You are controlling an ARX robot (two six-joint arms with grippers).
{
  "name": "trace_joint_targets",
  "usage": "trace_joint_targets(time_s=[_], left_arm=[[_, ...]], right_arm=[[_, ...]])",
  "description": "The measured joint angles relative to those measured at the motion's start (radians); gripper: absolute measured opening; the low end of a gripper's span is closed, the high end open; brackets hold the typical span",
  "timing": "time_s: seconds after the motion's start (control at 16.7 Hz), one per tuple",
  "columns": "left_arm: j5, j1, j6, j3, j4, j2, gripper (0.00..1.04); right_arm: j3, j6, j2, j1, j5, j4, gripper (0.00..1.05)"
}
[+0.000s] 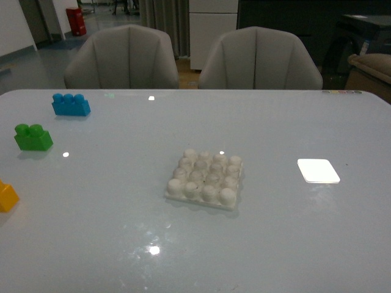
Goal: Insert yellow block into base center
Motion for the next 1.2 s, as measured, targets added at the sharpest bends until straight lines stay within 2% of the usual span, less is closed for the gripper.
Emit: trace_joint_targets(time_s=[0.24, 0.78, 1.02, 1.08, 1.2], left_arm=[[0.070, 0.010, -0.034, 0.011, 0.006, 0.054, 0.98], [0.087, -0.013, -0.087, -0.008, 0.079, 0.110, 0.98], [0.088, -0.034, -0.109, -0.040, 0.169, 0.187, 0.98], [0.084, -0.033, -0.109, -0.040, 0.176, 0.189, 0.92], [0.080, -0.031, -0.116, -0.040, 0.184, 0.189, 0.71]], right_arm=[[0.000, 0.000, 0.000, 0.000, 0.000, 0.000, 0.98], [0.000, 0.000, 0.000, 0.000, 0.000, 0.000, 0.98], [0.000, 0.000, 0.000, 0.000, 0.000, 0.000, 0.98], [0.000, 0.000, 0.000, 0.000, 0.000, 0.000, 0.98], [0.000, 0.000, 0.000, 0.000, 0.000, 0.000, 0.98]])
